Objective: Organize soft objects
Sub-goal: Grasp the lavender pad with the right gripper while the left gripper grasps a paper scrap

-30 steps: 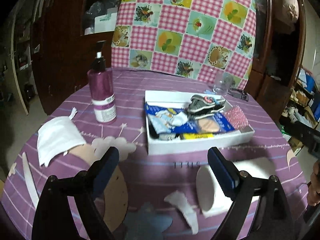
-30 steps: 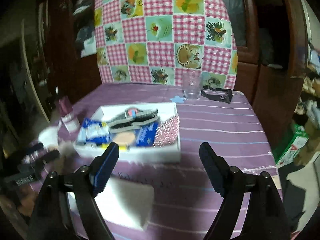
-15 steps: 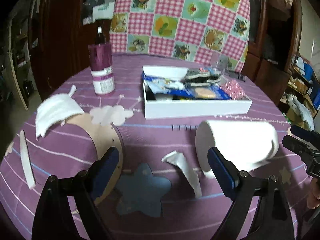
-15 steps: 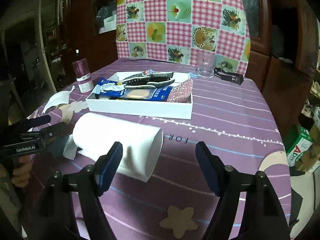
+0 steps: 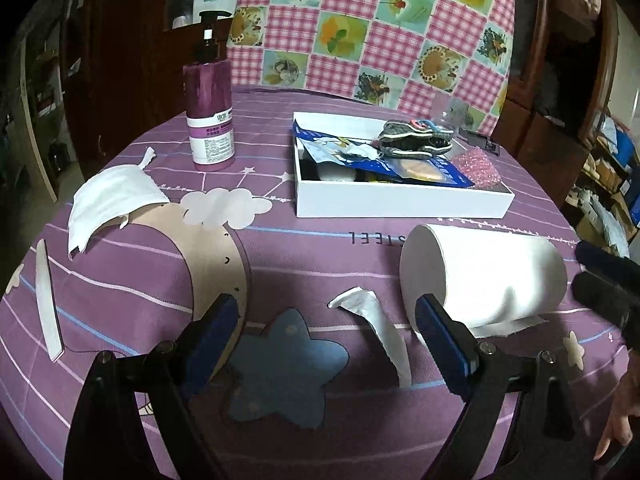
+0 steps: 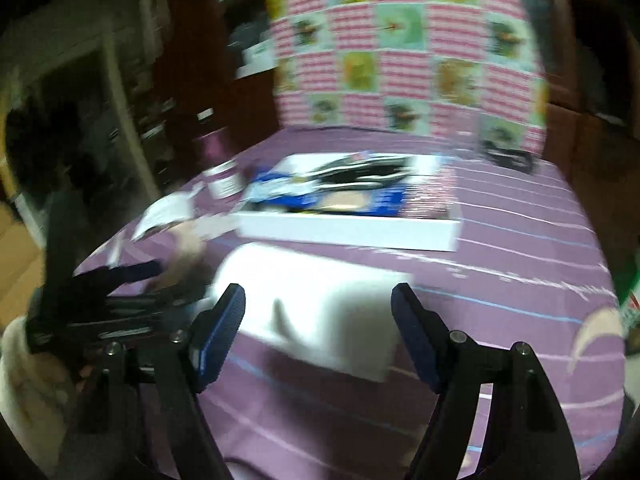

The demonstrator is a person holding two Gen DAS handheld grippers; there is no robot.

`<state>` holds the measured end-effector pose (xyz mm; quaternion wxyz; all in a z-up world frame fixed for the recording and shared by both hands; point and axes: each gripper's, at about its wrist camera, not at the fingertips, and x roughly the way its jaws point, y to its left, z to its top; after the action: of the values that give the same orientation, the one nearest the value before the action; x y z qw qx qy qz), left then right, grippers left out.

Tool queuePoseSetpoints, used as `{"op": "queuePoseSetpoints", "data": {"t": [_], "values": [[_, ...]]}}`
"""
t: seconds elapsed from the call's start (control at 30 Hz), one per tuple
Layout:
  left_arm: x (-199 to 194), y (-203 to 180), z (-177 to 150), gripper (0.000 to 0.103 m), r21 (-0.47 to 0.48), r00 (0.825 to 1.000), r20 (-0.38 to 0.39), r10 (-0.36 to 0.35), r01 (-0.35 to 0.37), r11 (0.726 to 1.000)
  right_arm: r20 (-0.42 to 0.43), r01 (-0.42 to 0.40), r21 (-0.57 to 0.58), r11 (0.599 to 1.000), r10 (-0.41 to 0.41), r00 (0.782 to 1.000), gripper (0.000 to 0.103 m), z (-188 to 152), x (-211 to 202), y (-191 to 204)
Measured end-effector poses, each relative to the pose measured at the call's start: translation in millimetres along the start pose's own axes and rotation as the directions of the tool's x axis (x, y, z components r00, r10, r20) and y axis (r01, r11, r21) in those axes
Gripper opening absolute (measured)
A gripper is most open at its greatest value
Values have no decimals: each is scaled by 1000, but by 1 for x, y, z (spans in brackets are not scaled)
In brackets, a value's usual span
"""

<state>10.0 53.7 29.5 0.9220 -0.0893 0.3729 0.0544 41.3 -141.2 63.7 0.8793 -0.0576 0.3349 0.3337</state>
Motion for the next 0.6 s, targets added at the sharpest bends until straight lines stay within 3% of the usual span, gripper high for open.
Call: {"op": "queuePoseSetpoints", "data": {"t": [0.13, 0.27, 0.6], "values": [[-3, 2, 0, 91, -8, 1000, 6, -5, 5, 1000, -84, 25, -117, 993, -35, 996, 77, -2, 28, 29], [-6, 6, 1, 91, -29, 1000, 9, -18, 19, 999, -65, 86, -200, 976, -101, 993, 80, -6, 35, 42], [-9, 8, 0, 91, -40, 1000, 13, -21, 22, 999, -34, 149, -196, 969, -159, 987, 80, -11, 29, 37]]}}
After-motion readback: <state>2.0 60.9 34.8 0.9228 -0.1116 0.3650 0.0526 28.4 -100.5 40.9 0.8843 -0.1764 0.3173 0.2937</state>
